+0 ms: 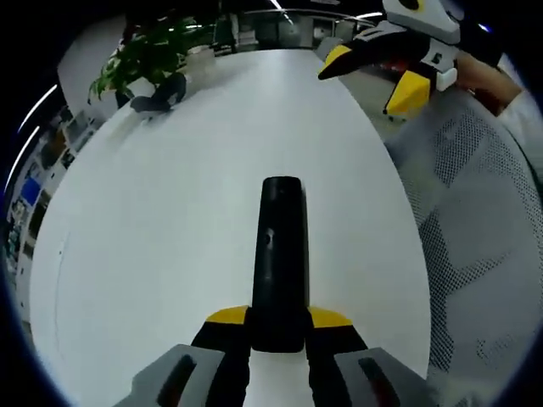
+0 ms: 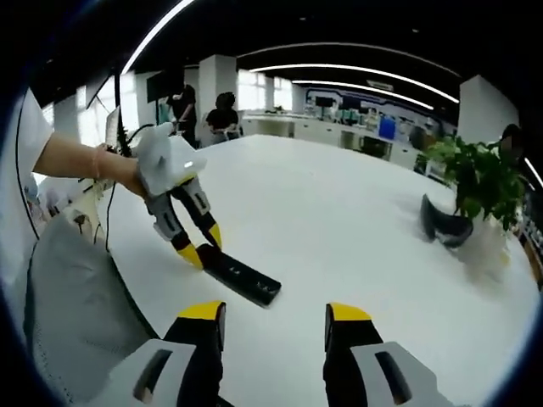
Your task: Press the specified remote control buttons in sequence, fully releasing each button before pressing the next.
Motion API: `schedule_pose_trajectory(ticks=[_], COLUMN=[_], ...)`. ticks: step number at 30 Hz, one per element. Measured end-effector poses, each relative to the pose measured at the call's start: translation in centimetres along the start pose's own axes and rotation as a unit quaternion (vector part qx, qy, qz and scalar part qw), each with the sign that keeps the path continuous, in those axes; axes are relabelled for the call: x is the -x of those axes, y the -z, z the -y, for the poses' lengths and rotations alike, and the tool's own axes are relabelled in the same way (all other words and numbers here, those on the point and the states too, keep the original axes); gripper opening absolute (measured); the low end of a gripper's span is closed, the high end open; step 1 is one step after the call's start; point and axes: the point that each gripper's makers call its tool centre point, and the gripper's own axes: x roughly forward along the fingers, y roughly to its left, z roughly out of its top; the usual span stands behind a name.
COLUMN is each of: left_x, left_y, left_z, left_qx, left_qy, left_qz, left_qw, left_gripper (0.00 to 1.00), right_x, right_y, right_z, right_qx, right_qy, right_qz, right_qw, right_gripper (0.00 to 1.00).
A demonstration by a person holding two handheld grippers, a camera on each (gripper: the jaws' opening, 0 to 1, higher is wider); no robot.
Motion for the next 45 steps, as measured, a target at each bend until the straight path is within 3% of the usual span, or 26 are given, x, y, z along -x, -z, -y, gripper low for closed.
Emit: schedule_pose_trajectory(ticks=[14, 26, 33, 40, 45], left_x=[0.4, 0.9, 1.1, 1.4, 1.3], left_y=[0.8, 1.8, 2.4, 2.9, 2.9], left_z=[3.3, 5.5, 6.6, 7.1, 7.2], left_qx=[0.024, 0.034, 0.021, 0.011, -0.005], left_qy=[0.005, -0.002, -0.012, -0.006, 0.000], left_qz=[0.007, -0.004, -0.034, -0.039, -0.041], left_qw=[0.9997, 0.9994, 0.9991, 0.9992, 0.9992], left_gripper=[0.24, 0.24, 0.24, 0.24, 0.24], right_x=[-2.9, -4.1, -4.4, -3.8, -3.6], right_y=[0.0, 1.1, 1.5, 2.2, 2.9], right_z=[-3.7, -6.8, -7.6, -7.7, -7.4], right_qx=[0.071, 0.111, 0.104, 0.109, 0.119], right_qy=[-0.083, -0.157, -0.177, -0.192, -0.192], right_qz=[-0.047, -0.090, -0.099, -0.114, -0.124], right_qw=[0.9930, 0.9774, 0.9738, 0.9687, 0.9662], right_gripper=[0.41, 0.36, 0.26, 0.13, 0.11])
